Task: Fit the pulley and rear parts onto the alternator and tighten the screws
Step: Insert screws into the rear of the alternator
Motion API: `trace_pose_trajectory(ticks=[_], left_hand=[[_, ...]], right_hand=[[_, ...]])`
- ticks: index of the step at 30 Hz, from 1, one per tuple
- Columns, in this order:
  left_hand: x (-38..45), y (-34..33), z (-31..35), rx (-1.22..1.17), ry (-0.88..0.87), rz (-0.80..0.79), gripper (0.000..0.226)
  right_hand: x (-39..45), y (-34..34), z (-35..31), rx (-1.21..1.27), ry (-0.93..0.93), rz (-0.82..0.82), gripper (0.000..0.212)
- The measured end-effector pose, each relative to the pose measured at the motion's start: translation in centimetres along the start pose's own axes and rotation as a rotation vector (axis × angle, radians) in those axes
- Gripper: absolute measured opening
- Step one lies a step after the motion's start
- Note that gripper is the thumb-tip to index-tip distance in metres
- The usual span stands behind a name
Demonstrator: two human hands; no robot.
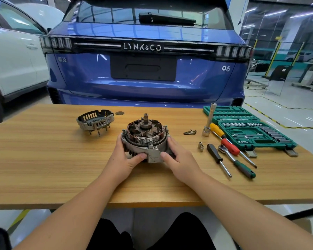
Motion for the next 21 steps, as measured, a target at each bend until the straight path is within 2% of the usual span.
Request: trace_pose_trajectory(ticks=[4, 9, 11, 13, 15, 17, 19, 20, 21], left_hand=[[1.1, 0.1, -0.2, 0.043, 0.038, -0.001, 0.111], [2.1, 0.0, -0.9, 0.216, 0.103, 0.050, 0.103], [1.5, 0.3, -0.8, 0.335, 0.098, 0.158, 0.102], [0.2, 0.7, 0.4, 0.462, -0.052, 0.325, 0.096], [-1.4, -0.6, 2.5, 0.511, -0.326, 0.333, 0.077], [-2.5, -3.9, 4.4, 0.537, -0.586, 0.175, 0.056], [-3.3, -8.2, 6.0, 0.515, -0.790, 0.001, 0.036], [-3.3, -10.5, 6.6, 0.508, -0.819, -0.078, 0.031], [-2.9, -12.6, 6.9, 0.510, -0.776, -0.150, 0.029]], right_hand=[[1.3, -0.2, 0.0, 0.000, -0.041, -0.013, 0.070], [2.7, 0.2, -0.1, 0.003, -0.070, -0.020, 0.066], [2.6, 0.6, 0.6, 0.005, -0.074, -0.043, 0.059], [2.5, 1.9, 1.9, -0.066, -0.117, -0.024, 0.051], [2.8, 4.1, 3.7, -0.154, -0.184, 0.072, 0.043], [3.2, 6.8, 5.4, -0.208, -0.266, 0.187, 0.037], [3.4, 9.0, 7.0, -0.285, -0.372, 0.217, 0.033], [3.4, 9.8, 7.8, -0.349, -0.428, 0.188, 0.032], [3.2, 10.2, 8.5, -0.423, -0.482, 0.127, 0.033]])
Point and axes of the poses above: each hand's wrist, its own x-axis towards the middle knuckle, its own y-axis out of the back of the hand, z = x × y, the point moved 4 cm from there along x, towards the middle knuckle, and after that the axes turned 9 degrees about -x, right-handed, at the moved point
